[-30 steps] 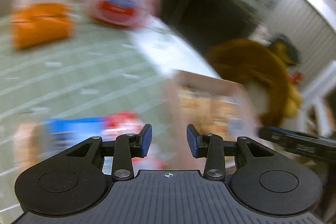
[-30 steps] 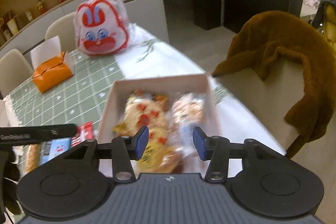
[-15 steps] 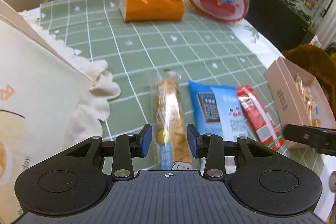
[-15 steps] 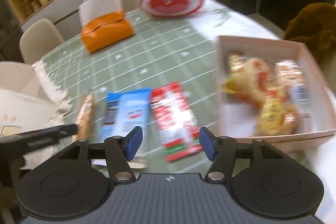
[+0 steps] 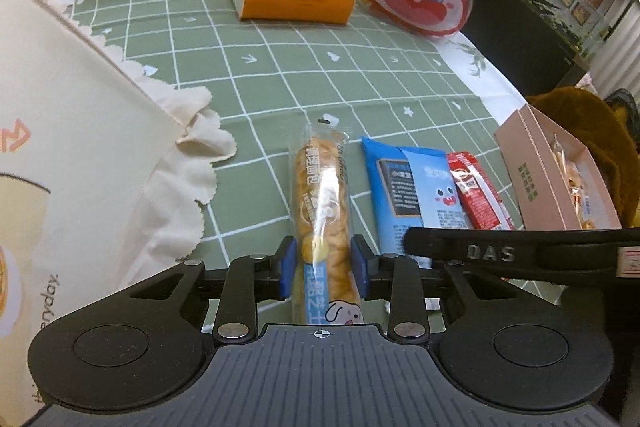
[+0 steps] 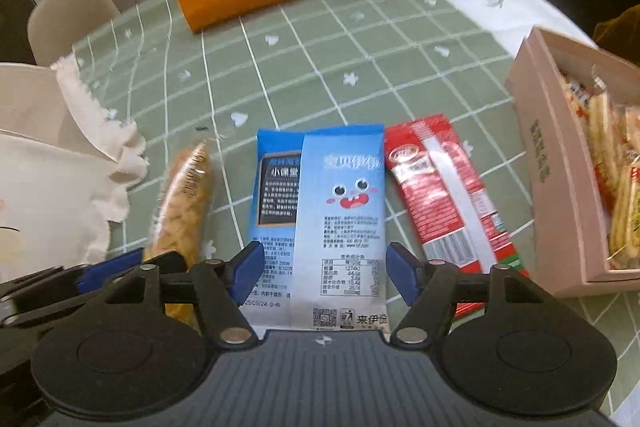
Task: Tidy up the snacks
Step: 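Grasp the long biscuit stick packet with left tool while right tool grasps blue packet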
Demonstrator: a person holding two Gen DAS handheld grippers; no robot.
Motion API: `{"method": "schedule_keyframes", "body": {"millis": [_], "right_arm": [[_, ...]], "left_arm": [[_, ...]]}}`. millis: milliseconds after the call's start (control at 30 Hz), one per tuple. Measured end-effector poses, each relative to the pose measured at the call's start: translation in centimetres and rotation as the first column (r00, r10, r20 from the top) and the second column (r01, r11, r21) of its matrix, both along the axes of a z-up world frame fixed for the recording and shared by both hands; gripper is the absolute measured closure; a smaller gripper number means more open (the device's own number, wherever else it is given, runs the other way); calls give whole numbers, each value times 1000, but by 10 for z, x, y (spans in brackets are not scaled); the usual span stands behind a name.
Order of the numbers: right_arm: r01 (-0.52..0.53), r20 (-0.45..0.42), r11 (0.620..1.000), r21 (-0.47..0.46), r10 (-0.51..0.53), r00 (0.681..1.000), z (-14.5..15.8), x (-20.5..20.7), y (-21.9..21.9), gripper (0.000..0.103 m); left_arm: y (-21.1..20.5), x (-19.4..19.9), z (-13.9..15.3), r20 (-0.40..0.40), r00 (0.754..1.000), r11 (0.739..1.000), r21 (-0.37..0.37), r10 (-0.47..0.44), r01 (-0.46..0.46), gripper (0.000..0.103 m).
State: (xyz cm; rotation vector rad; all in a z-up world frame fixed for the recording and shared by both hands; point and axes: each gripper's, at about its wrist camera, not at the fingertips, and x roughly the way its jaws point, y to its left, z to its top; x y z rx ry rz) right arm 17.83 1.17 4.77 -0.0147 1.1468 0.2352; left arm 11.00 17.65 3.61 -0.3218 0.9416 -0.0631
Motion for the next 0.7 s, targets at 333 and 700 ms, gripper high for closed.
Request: {"method": "schedule_keyframes", "body": {"millis": [333, 700], "right_arm": [[36, -8, 998, 53, -36, 999, -6, 1, -5, 17], [-83, 20, 994, -76, 85, 996, -7, -14, 18, 21]], "left_arm": [[9, -5, 4, -4, 999, 999, 5, 43, -43, 72], [7, -5, 4, -24, 999, 999, -23, 32, -32, 74]]}}
